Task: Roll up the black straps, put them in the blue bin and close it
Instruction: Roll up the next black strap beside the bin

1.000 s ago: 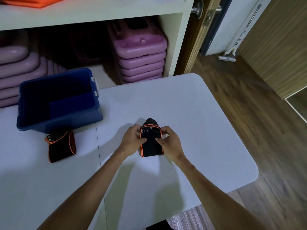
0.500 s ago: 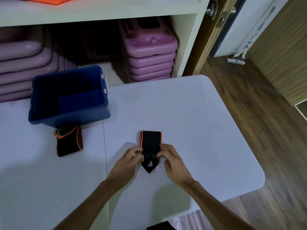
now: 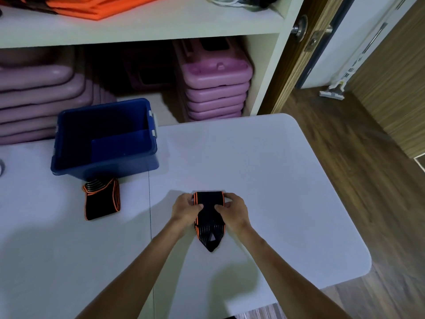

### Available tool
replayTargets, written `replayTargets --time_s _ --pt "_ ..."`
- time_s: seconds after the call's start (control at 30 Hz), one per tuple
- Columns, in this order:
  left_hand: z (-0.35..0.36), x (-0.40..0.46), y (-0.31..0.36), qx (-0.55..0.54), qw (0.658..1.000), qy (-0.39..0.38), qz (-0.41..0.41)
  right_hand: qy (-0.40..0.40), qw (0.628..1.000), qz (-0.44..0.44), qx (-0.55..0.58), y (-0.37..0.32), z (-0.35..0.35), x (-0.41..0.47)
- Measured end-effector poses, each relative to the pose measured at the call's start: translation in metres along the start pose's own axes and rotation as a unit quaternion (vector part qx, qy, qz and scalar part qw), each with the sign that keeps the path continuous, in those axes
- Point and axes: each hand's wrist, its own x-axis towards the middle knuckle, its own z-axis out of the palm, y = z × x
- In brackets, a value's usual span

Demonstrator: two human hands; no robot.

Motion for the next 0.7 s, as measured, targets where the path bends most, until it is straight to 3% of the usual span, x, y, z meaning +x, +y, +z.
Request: replayTargets --time_s 0.13,0.4,0.5,0.6,0.63,0.7 --pt "-0.016 -0.007 0.0 -0.09 0.995 -0.033 -0.015 -0.049 0.998 -0.007 0.032 -0.004 -0.002 0.0" --pt "-0.054 -0.016 0.008 -0.141 0.989 0.044 0.029 -0.13 0.978 -0.032 0.159 -0.039 0.013 0.003" --pt "-0.071 -0.014 0.003 -0.105 0.991 0.068 0.042 -0.137 0.978 -0.07 0.144 -0.054 0.022 0.002" --pt "-0.078 -0.011 0.0 -0.076 0.988 0.129 0.033 -0.088 0.981 -0.154 0.085 -0.065 0.032 -0.005" --pt "-0.078 -0.012 0.003 -0.112 0.986 0.125 0.023 -0.066 0.977 -0.195 0.048 -0.068 0.036 -0.01" --pt "-0.077 -0.02 0.015 -0.201 0.979 0.047 -0.008 -0.043 0.961 -0.27 -0.044 -0.069 0.045 -0.019"
